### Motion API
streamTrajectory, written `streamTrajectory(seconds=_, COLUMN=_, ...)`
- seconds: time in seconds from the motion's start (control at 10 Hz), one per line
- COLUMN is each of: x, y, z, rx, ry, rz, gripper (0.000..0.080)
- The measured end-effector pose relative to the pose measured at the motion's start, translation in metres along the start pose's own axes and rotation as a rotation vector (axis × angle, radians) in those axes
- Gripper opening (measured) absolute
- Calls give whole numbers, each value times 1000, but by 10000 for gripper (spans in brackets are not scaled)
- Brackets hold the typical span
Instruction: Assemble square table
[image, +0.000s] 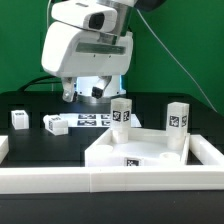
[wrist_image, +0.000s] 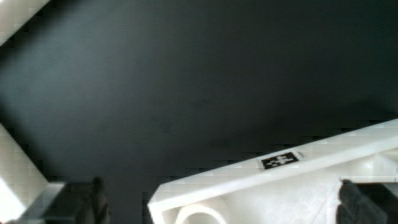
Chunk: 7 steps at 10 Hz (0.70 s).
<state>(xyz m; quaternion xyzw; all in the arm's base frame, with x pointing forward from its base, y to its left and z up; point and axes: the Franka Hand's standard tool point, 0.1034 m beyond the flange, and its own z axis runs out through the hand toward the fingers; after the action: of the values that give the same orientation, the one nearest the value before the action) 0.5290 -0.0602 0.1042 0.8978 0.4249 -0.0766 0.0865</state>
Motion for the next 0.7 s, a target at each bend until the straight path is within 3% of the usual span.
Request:
streamTrajectory(seconds=0.1, x=-7, y=-3, z=8, rx=18, ry=17, rz=32, gripper=648)
streamTrajectory(seconds=0.2, x=-34, y=-17, z=30, rx=58, ry=16, rz=75, gripper=648)
streamTrajectory(seconds=0.3, x=-51, y=-21, z=32, rx=86, ry=6, rz=105, gripper=648)
streamTrajectory(seconds=0.4, x=-57, y=-20, z=31, rx=100, ry=6, rz=137, gripper=648)
streamTrajectory(seconds=0.6, x=-54, y=-20, z=26, rx=168, ry=-28, rz=183, gripper=648)
streamTrajectory(seconds=0.7, x=-54, y=-18, z=26, rx=169, ry=-32, rz=187, gripper=648)
